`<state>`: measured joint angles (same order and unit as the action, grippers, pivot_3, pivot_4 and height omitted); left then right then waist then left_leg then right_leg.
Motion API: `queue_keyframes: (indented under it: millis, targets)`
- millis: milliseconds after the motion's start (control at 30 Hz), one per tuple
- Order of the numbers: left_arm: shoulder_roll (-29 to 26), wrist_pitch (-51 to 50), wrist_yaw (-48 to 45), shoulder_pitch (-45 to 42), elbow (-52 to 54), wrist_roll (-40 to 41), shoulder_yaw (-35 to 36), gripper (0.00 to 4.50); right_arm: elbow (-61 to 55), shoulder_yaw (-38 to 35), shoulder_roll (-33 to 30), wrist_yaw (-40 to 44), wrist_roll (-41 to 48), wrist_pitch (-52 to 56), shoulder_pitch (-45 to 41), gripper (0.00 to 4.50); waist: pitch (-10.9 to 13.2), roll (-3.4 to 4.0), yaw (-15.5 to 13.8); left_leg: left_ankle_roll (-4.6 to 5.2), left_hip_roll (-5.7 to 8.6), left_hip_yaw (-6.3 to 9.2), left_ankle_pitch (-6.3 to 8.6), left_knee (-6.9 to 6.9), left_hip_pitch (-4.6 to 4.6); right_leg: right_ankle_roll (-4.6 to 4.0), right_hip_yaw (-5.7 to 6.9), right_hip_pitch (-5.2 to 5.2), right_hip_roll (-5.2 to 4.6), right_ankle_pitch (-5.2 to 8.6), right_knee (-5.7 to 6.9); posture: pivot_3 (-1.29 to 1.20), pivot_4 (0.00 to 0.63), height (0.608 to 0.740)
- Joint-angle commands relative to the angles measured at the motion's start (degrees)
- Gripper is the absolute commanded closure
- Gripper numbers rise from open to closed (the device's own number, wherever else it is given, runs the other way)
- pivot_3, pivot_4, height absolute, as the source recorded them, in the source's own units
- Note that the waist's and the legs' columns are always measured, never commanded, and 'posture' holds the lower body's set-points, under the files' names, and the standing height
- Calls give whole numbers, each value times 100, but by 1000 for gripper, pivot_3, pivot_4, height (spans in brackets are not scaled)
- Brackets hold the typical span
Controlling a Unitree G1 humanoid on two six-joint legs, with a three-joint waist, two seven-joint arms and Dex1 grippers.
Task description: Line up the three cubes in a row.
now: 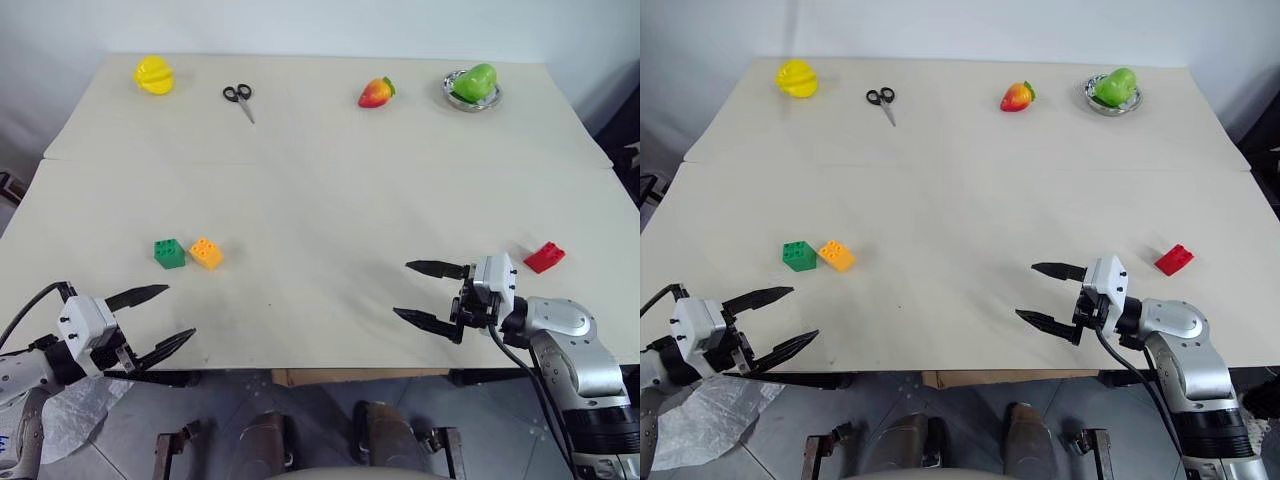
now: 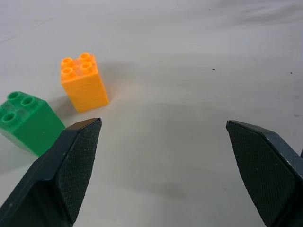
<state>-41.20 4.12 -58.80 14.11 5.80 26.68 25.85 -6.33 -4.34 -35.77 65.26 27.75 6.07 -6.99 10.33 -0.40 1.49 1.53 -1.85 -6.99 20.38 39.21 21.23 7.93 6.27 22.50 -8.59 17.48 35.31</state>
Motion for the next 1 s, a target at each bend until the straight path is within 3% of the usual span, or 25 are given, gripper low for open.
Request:
queue_keyframes:
  millis: [33, 167, 333, 500, 700, 900, 1000]
  targets:
    - [70, -101, 107, 90, 273, 159, 108, 17, -191, -138, 23, -76, 101, -53, 28, 0, 0, 0, 0, 0, 0, 0, 0, 0, 0, 0, 0, 0, 0, 0, 0, 0, 150, 740]
    - [213, -307, 61, 291, 895, 494, 2, 17, -453, -309, 31, -299, 198, -8, 166, 0, 0, 0, -8, 0, -1, 0, 0, 0, 0, 0, 0, 0, 0, 0, -1, 0, 150, 740]
    - [287, -980, 214, -141, 1551, 616, -825, 17, -1485, -1312, -36, -1053, 742, 401, 956, 0, -2, 3, -166, 1, 4, 5, 0, 2, 0, 0, -5, -3, -2, 0, 2, 0, 150, 740]
    - [278, -1101, 47, -869, 1275, 456, -1401, 17, -1824, -2871, 37, -1698, 856, 502, 2138, 0, -11, 2, -263, 1, 7, 3, -1, 5, -2, 0, -6, -6, 3, 0, 3, 0, 150, 740]
    - [274, -1343, -390, -1743, 657, 416, -2039, 17, -1220, -4408, 614, -2104, 599, -108, 3421, 0, -16, 7, -296, -2, 18, -7, -2, 5, -4, 0, -9, -6, 15, 0, -2, 0, 150, 740]
    - [430, -1472, -623, -2415, 248, 465, -2328, 17, -1143, -4759, 1368, -2634, 733, -224, 3984, 0, -26, 25, -215, -8, 11, -11, -3, 1, -8, -1, -15, -6, 22, 0, -7, 0, 150, 740]
    - [516, -1461, -734, -2599, 130, 466, -2394, 17, -1793, -4584, 1385, -3033, 1024, 260, 3988, 0, -34, 39, -109, -10, 0, -11, -6, 1, -12, -1, -21, -5, 18, 1, 1, 0, 150, 740]
